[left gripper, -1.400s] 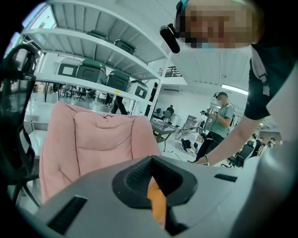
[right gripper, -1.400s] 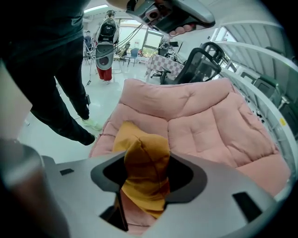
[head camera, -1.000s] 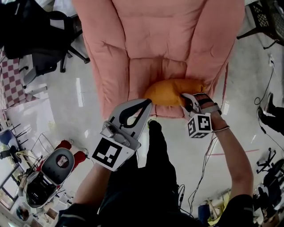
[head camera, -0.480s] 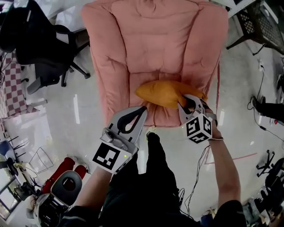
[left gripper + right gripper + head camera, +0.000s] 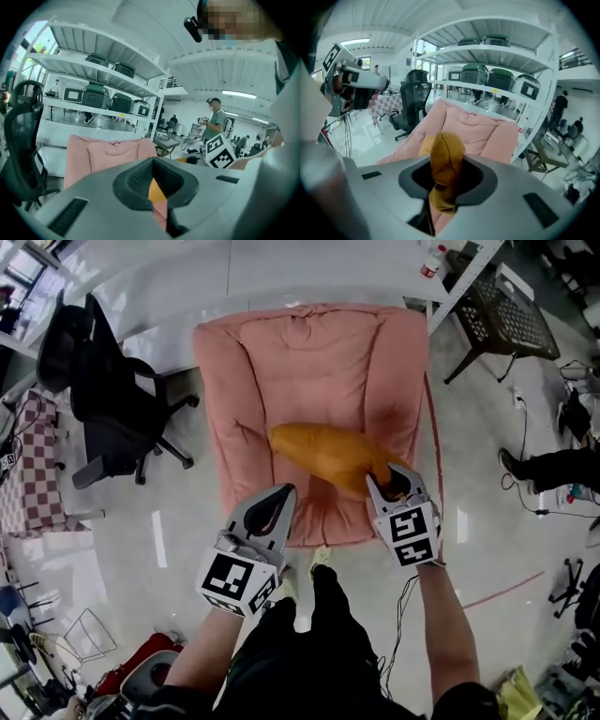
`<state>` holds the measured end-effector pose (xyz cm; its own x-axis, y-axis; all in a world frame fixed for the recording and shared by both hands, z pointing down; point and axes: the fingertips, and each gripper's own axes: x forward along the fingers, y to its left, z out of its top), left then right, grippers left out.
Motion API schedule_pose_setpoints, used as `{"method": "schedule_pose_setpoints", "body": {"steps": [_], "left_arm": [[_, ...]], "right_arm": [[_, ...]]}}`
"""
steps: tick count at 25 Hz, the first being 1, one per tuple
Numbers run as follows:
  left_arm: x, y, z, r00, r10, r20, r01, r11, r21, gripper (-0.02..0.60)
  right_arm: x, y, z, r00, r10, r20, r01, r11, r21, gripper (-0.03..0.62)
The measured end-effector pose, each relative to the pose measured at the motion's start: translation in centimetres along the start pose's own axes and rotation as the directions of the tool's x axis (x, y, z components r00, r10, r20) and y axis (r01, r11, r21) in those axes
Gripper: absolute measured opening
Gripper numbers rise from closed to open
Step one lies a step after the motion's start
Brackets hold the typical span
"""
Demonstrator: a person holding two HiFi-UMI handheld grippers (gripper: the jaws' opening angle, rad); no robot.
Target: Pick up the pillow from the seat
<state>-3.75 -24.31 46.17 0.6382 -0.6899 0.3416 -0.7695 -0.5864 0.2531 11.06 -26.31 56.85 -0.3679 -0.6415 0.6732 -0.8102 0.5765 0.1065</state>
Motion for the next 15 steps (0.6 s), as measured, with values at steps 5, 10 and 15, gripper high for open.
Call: {"method": "schedule_pose_setpoints", "body": {"steps": [5, 10, 15], "left_arm": [[-2.0, 0.4, 3.0, 0.999, 0.04, 0.013, -0.04, 0.999, -0.032, 0.0], [-3.3, 0.6, 6.9, 0.998, 0.044, 0.054, -0.041, 0.998, -0.056, 0.0], [-5.3, 0.8, 10.9, 0.992, 0.052, 0.119, -0.044, 0.997, -0.062, 0.0]], "right_arm": [[-4.0, -0.7, 4.4, 0.991, -0.095, 0.092, 0.081, 0.987, 0.141, 0.092], [-8.0, -1.4, 8.9, 0.969, -0.173, 0.177, 0.129, 0.964, 0.233, 0.092], [-11.6, -1.7, 12.7, 0.942, -0.223, 0.25, 0.149, 0.947, 0.284, 0.094]]}}
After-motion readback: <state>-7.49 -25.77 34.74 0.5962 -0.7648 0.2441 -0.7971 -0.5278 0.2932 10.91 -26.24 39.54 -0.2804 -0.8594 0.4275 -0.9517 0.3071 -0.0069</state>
